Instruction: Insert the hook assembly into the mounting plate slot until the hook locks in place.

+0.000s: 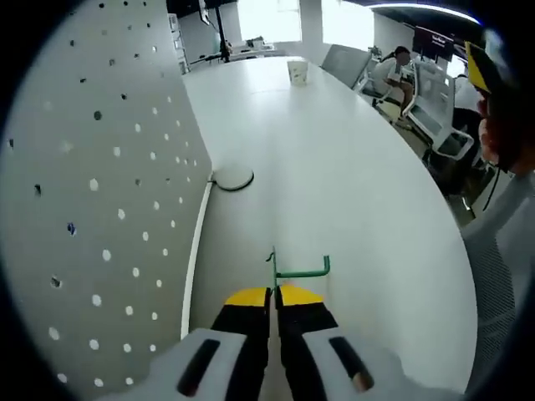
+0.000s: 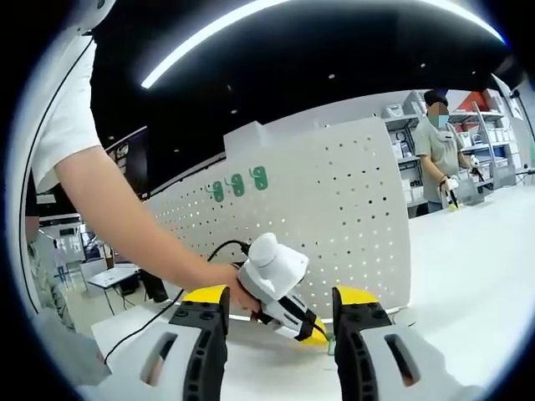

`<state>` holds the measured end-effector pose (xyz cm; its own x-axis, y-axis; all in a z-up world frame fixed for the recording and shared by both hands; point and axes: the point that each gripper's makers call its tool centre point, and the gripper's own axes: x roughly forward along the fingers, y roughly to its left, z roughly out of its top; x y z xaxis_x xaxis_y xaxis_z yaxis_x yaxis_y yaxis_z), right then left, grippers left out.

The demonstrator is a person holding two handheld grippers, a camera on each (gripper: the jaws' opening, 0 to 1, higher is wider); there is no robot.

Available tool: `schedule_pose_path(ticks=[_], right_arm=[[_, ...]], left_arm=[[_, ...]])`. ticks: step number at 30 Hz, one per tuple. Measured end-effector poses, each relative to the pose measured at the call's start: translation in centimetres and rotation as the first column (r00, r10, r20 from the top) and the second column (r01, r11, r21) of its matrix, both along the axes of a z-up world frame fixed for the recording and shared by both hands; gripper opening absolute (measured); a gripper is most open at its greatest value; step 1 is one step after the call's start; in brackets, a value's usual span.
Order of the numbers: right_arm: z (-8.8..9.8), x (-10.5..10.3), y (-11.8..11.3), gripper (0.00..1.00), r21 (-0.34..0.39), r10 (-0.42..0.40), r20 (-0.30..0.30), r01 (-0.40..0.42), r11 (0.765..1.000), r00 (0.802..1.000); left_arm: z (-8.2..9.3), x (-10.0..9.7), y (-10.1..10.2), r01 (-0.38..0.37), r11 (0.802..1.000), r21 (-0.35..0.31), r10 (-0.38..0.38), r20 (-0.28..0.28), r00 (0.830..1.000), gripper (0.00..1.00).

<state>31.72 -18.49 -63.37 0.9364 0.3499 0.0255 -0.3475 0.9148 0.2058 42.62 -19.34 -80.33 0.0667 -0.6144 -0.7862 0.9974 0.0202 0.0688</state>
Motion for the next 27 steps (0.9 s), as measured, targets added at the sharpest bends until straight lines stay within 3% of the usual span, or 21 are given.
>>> schedule_pose_path(ticks=[11, 27], right_arm=[[0.2, 0.0, 0.1, 0.47, -0.001, 0.002, 0.004, -0.002, 1.0, 1.0], [0.3, 0.0, -0.1, 0.47, 0.004, -0.001, 0.011, 0.001, 1.0, 1.0]], left_arm=[[2.3, -0.2, 0.1, -0.049, 0.992, -0.118, 0.05, 0.009, 0.999, 0.02], [6.2, -0.9, 0.4, -0.084, 0.951, -0.297, 0.096, 0.025, 0.995, 0.02]])
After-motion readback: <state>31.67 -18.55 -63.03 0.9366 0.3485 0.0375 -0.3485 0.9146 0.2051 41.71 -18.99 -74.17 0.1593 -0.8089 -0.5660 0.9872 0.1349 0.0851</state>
